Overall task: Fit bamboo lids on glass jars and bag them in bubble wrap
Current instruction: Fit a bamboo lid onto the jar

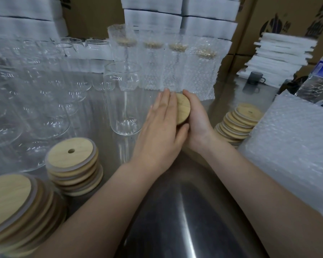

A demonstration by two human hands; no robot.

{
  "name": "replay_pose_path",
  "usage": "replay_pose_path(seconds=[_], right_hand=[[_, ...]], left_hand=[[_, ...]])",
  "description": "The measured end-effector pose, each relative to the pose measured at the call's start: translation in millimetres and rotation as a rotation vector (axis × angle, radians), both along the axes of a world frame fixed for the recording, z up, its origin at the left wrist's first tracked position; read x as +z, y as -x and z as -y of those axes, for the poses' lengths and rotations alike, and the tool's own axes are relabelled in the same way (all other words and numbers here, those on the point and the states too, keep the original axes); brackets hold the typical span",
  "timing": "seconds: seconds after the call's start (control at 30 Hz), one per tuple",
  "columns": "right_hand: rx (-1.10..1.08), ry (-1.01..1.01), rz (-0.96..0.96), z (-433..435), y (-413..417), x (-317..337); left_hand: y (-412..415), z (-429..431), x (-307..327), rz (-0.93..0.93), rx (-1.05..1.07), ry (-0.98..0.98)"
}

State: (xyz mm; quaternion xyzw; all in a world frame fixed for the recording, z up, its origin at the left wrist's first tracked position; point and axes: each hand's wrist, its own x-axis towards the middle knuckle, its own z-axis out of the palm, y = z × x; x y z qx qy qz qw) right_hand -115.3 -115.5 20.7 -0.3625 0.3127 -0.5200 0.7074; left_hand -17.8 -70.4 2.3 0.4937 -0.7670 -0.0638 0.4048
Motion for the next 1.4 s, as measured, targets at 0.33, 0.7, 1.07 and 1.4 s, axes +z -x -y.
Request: replay_pose_path(seconds=[0.33, 0.7, 1.07, 1.4], right_hand=[[-0.023, -0.028, -0.001, -4, -2, 7], [-0.111, -0.12, 0.209, -6, -8, 13], [-0.141, -0.005, 0.174, -7, -6, 11], [-0.123, 0.277, -0.446, -3, 2, 8]], left_hand=[[2, -4, 11, -0.092, -0.14, 0.091], [7, -6, 2, -0.281, 0.041, 0.433], [-2, -8, 12, -0.269, 0.064, 0.226], [-5, -5, 10, -0.588, -0.181, -0.042]])
